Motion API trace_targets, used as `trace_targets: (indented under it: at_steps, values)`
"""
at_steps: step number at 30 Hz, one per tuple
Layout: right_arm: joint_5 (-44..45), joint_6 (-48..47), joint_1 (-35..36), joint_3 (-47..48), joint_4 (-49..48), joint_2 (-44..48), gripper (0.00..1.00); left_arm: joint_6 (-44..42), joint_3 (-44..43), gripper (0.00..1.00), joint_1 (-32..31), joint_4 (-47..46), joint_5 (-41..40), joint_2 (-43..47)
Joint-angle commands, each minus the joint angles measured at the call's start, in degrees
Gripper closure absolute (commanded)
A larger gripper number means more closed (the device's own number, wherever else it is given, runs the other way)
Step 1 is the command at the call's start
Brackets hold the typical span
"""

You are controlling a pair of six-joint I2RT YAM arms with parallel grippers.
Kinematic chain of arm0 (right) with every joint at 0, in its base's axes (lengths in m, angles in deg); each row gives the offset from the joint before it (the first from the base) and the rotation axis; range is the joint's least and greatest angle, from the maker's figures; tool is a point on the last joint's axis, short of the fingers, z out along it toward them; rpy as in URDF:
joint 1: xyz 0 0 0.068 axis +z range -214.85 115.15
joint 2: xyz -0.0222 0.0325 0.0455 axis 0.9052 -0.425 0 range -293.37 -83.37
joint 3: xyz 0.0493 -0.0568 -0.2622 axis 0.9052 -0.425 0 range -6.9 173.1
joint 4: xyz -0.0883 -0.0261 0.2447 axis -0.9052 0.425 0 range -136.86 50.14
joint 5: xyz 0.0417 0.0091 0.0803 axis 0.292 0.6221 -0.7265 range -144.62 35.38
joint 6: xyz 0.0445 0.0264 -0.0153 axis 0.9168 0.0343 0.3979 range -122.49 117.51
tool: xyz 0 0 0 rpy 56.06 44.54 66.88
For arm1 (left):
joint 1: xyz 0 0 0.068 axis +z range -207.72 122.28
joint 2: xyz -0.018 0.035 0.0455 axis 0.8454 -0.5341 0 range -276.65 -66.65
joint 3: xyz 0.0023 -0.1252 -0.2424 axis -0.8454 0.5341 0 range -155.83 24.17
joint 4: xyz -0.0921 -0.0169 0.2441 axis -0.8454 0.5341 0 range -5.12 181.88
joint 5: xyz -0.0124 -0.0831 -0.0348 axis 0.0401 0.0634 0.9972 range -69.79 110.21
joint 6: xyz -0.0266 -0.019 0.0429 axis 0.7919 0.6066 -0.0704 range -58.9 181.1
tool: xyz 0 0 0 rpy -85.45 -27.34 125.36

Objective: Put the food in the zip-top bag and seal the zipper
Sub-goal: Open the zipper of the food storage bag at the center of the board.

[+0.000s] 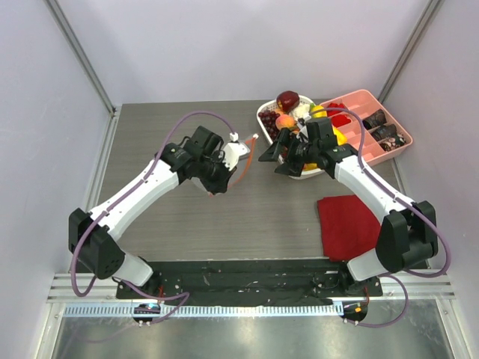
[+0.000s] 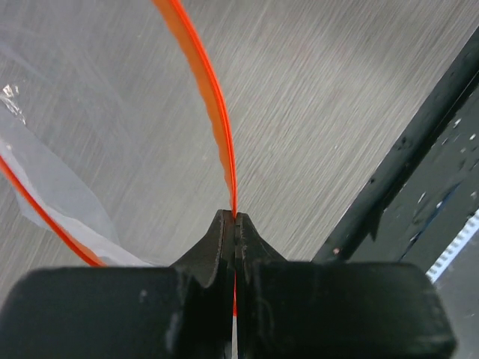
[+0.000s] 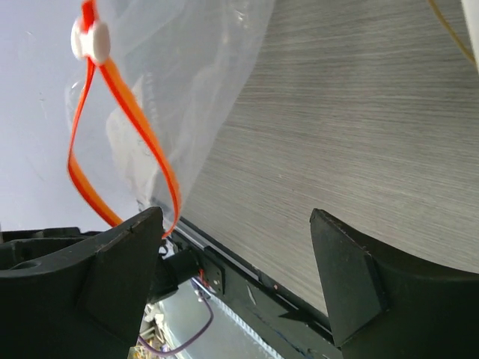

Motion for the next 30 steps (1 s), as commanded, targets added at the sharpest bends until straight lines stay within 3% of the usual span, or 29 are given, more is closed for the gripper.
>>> trace_targets:
  at_steps: [1,9,13,18,19,20,23,26,27,28,29,30]
  values:
    - [2.59,3.43,1.59,0.95,-8.01,3.37,0.16,8.61,-1.04,1.00,-0.21,-7.69,3.56,0.49]
    - [4.08,4.57,5.71,7.44,-10.75,-1.64,0.23,16.71,-2.27,1.00,-0.30,-10.76,5.24,-0.66]
    - [6.18,3.35,8.35,10.00,-10.48,-4.71,0.33,19.70,-2.36,1.00,-0.30,-12.26,6.03,-0.13]
    - [6.89,1.77,9.41,12.03,-10.04,-7.44,0.70,22.16,-0.08,1.00,-0.12,-14.01,5.33,3.99]
    - [6.98,1.59,9.50,12.29,-9.95,-7.62,0.89,22.25,0.53,1.00,-0.03,-14.54,5.15,5.13]
    - [6.90,0.89,9.41,12.90,-9.78,-8.06,0.99,22.60,1.32,1.00,0.32,-14.89,4.80,6.97]
    - [6.11,0.45,9.50,14.31,-9.25,-8.41,0.99,23.83,0.55,0.84,2.41,-12.46,4.62,9.44]
    - [4.62,-0.08,9.50,15.19,-8.03,-7.36,0.99,20.24,-3.85,0.47,5.67,-5.42,9.36,12.16]
    - [3.91,-0.95,9.59,15.45,-7.41,-6.92,0.99,20.32,-4.29,0.29,8.29,-5.15,9.55,14.70]
    - [2.86,-1.31,9.50,15.63,-7.06,-6.39,0.99,21.01,-4.99,0.19,9.19,-5.14,7.98,16.29]
    - [1.81,-1.40,9.76,15.63,-6.09,-5.87,0.99,21.37,-5.52,0.03,9.72,-4.88,6.05,17.70]
    - [1.62,-1.23,9.94,15.63,-5.39,-4.73,0.99,21.29,-6.14,0.00,9.90,-4.44,1.33,19.28]
